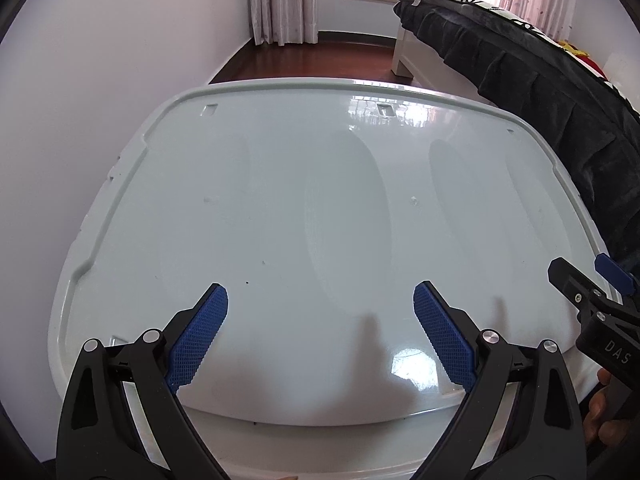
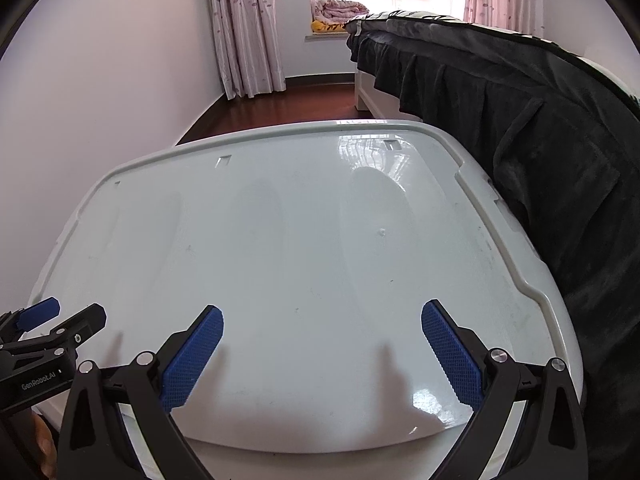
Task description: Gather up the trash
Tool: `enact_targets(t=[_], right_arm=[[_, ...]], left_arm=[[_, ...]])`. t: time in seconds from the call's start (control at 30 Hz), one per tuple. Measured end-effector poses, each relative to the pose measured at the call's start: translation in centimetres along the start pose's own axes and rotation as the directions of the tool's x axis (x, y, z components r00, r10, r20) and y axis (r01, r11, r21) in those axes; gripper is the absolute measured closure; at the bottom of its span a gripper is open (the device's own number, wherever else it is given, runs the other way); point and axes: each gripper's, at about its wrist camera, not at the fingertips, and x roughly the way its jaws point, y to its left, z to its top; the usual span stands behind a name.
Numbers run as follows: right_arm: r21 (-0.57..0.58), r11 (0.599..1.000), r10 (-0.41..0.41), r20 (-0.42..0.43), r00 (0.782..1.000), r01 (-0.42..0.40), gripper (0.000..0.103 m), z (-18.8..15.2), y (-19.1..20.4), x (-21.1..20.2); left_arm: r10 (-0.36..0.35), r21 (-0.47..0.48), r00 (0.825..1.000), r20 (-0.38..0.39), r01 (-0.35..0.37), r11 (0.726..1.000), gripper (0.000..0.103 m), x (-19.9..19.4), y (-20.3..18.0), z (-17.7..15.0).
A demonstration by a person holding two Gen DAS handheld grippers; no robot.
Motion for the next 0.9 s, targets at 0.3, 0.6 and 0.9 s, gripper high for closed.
enact_targets(t=[0.3, 0.6, 0.9], right_arm=[[0.001, 1.000, 0.003, -0.003, 1.000, -0.003, 0.005, -0.10, 0.08, -0.03], [0.001, 1.000, 0.008, -0.007, 1.000, -0.008, 0.005, -0.24, 0.22, -0.07], [0.001, 1.000, 0.009, -0.008, 1.000, -0.009, 0.005, -0.27, 0.27, -0.10]], left_arm=[[0.003, -0.005, 1.000, 0.000, -0.003, 1.000, 0.011, 0.03, 0.17, -0.11], [0.001, -0.029, 1.000, -0.009, -0.002, 1.000, 0.011, 0.27, 0.59, -0.10], [-0.001, -0.049, 1.000, -0.017, 0.000, 0.999, 0.011, 0.35, 0.95, -0.23]])
